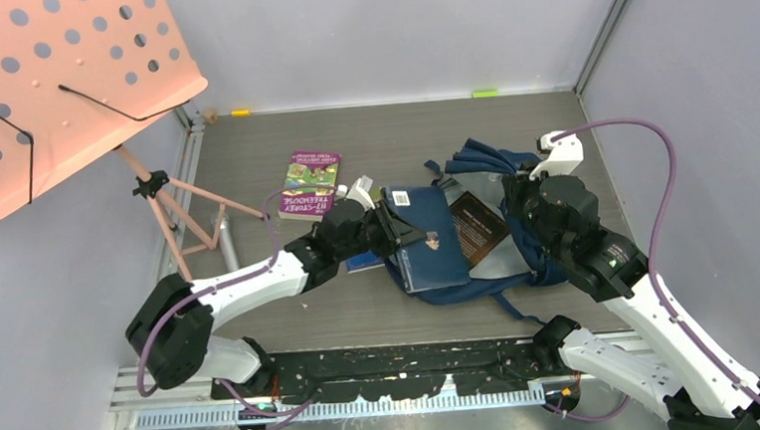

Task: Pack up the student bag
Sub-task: Place the book in the student bag.

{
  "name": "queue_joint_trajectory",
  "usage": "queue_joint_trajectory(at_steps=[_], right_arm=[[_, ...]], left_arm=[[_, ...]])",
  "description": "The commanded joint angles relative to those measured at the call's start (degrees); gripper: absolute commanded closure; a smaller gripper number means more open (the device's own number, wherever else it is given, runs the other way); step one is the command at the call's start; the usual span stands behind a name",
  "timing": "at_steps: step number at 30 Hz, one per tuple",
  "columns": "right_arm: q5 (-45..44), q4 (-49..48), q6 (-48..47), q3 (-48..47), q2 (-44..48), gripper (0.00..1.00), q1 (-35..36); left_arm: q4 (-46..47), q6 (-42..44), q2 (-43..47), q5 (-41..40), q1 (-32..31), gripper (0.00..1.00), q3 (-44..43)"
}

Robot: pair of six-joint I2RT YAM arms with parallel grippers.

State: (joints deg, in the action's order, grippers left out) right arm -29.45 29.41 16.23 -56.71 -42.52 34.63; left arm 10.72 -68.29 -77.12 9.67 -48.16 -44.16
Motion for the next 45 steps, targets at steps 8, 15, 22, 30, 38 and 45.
queue_joint_trajectory(at_steps=[8, 15, 22, 30, 38, 45], right_arm=[[1.89, -12.57, 3.81, -5.96, 0.44, 1.00, 0.00], [1.90, -12.40, 3.55, -6.09, 0.66, 1.00, 0.00], [1.20, -11.30, 2.35, -5.74, 0.91, 1.00, -0.02], [-0.54, -8.79, -0.32, -5.74, 2.98, 0.99, 0.04], [-0.30, -4.80, -0.99, -6.35, 4.20, 0.99, -0.05], [0.31, -0.96, -0.31, -7.33, 5.97, 0.99, 0.00]], left_arm=[[28.57, -11.62, -13.32, -10.45, -1.46, 1.00, -4.51], [33.32, -13.55, -23.63, -14.95, -6.23, 1.00, -10.08], [30.89, -7.96, -33.33, -16.44, -8.61, 0.83, -18.32], [18.72, 6.21, -30.88, -13.40, -6.79, 0.26, -20.41], [-3.65, 22.74, -17.08, -15.63, -5.27, 0.08, -19.68], [-22.13, 36.25, -6.04, -13.13, 2.46, 0.00, -18.55]])
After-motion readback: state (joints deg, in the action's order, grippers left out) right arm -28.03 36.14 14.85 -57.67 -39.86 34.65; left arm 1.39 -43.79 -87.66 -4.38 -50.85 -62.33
